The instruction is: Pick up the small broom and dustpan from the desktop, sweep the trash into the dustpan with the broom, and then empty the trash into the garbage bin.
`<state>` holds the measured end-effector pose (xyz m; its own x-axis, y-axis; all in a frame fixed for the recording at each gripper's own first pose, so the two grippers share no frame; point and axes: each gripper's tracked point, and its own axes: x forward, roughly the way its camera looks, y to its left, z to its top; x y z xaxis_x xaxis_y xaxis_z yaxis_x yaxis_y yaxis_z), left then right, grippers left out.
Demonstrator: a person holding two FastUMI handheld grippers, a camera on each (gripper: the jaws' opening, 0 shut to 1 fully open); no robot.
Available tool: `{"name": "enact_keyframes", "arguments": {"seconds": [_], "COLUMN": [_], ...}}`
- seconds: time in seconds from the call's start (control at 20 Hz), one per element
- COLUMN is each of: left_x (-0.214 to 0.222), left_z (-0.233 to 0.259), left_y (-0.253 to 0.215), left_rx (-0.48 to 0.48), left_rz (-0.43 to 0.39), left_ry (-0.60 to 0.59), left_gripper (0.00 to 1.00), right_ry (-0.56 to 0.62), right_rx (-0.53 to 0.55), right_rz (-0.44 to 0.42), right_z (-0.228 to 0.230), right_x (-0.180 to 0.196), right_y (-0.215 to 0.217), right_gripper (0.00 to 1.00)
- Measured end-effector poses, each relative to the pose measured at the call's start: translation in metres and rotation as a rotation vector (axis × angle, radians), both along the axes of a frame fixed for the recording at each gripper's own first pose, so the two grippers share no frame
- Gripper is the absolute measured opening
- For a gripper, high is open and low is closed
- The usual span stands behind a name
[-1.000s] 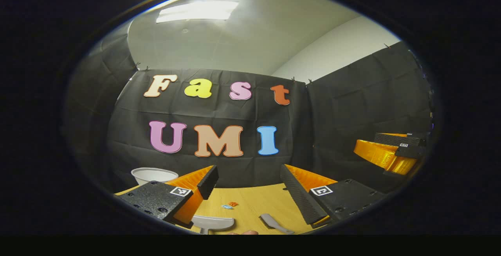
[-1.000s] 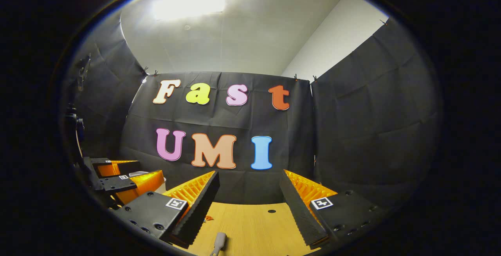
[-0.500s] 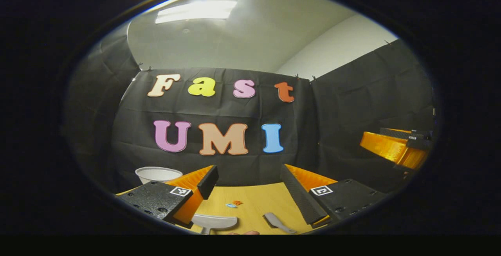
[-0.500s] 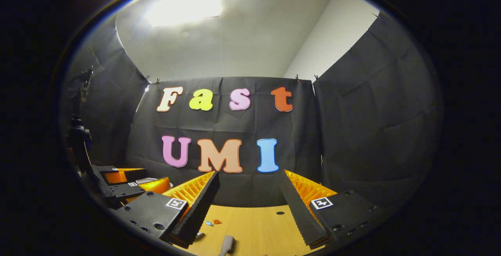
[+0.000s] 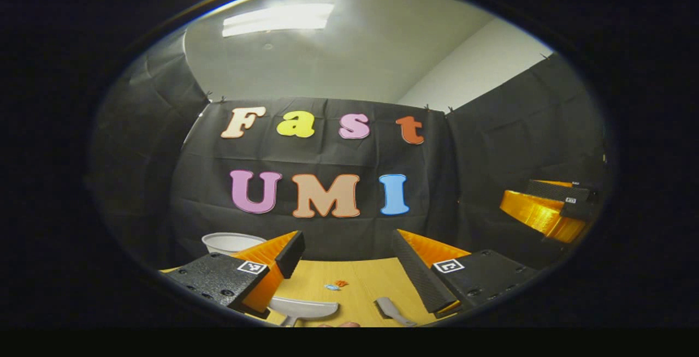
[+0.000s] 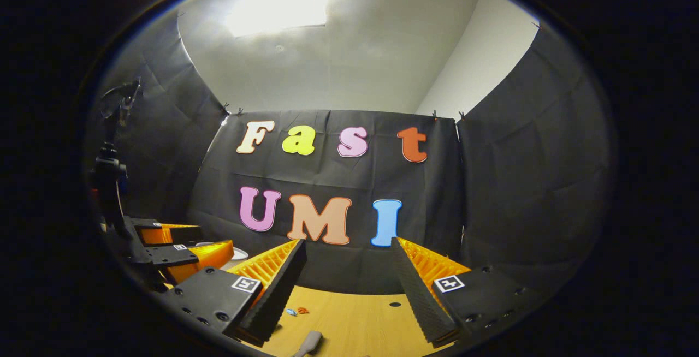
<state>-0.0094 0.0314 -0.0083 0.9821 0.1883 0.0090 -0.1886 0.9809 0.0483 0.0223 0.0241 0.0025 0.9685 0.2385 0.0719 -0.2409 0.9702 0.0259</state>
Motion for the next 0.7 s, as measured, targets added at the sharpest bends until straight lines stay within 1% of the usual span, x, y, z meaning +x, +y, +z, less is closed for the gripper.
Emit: {"name": "enact_keyframes", "arguments": {"seconds": [0.15,0.2,0.25,0.3,0.4,0.45,0.55,0.7], "left_x": [-0.016,-0.021,-0.024,-0.027,-0.029,-0.028,-0.031,-0.046], "left_z": [-0.018,-0.023,-0.028,-0.039,-0.069,-0.091,-0.141,-0.219], "left_y": [0.036,0.047,0.057,0.064,0.079,0.084,0.098,0.107], "left_rx": [0.015,0.016,0.009,-0.002,-0.028,-0.043,-0.082,-0.144], "left_rz": [0.110,0.143,0.165,0.176,0.175,0.165,0.170,0.170], "left_ry": [0.064,0.082,0.102,0.131,0.212,0.275,0.417,0.629], "left_gripper": [0.94,0.95,0.94,0.95,0.94,0.95,0.95,0.96], "right_ry": [0.070,0.095,0.122,0.154,0.235,0.283,0.384,0.578], "right_rx": [-0.002,-0.011,-0.027,-0.045,-0.086,-0.115,-0.170,-0.234], "right_rz": [0.080,0.108,0.129,0.148,0.192,0.212,0.232,0.249], "right_z": [-0.027,-0.038,-0.048,-0.060,-0.089,-0.106,-0.145,-0.209], "right_x": [0.003,0.004,0.007,0.011,0.014,0.018,0.023,0.028], "right_y": [0.014,0.020,0.026,0.033,0.051,0.062,0.078,0.103], "right_gripper": [1.00,0.99,0.99,0.99,0.99,0.99,0.99,0.99]}}
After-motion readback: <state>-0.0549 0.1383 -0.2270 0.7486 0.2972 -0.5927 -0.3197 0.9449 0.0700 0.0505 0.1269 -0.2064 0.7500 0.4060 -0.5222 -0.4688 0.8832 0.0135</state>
